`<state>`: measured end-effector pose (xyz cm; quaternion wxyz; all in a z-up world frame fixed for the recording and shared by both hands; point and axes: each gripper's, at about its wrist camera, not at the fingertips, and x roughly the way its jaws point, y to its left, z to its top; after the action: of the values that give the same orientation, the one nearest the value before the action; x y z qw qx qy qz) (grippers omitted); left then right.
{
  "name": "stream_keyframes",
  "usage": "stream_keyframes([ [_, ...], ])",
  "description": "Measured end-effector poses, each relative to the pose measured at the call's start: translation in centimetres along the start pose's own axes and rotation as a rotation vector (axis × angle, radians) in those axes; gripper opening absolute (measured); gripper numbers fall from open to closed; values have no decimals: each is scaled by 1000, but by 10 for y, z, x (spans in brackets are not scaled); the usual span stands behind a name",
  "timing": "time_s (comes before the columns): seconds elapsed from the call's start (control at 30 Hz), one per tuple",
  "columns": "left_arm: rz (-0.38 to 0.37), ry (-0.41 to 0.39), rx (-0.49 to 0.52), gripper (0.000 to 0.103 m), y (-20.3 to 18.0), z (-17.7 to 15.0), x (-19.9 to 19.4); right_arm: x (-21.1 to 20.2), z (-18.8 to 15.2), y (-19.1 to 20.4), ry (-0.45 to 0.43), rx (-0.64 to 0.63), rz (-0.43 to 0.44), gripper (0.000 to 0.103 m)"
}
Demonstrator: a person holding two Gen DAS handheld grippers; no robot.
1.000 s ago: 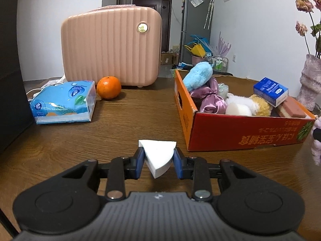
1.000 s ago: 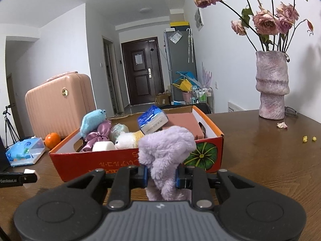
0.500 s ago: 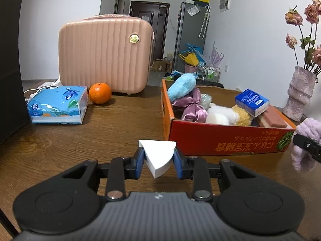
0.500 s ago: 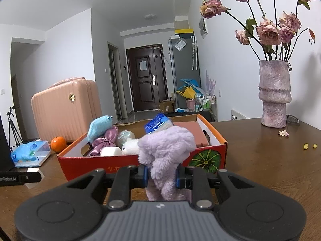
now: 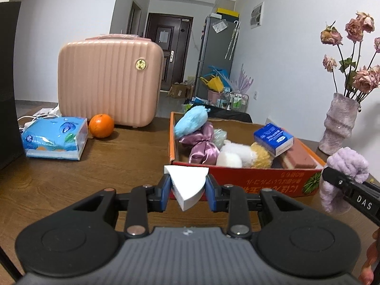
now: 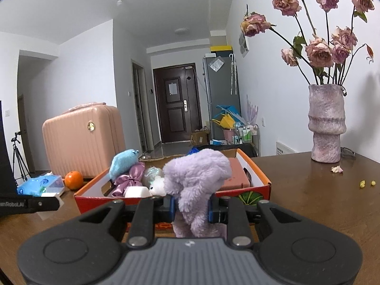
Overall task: Organize soft objects
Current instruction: 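Carry the white sponge and lavender towel over the box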
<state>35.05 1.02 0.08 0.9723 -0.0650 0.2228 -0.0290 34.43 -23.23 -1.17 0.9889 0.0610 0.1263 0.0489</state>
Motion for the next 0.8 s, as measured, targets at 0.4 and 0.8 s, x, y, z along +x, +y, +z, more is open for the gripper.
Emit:
stream_keyframes([
  [0.4, 2, -48, -20, 32, -10, 15, 1, -4, 5, 12, -100, -45, 26, 23],
  [0.8, 2, -97, -17, 32, -24, 37, 19, 20, 14, 15, -149, -70, 39, 23],
])
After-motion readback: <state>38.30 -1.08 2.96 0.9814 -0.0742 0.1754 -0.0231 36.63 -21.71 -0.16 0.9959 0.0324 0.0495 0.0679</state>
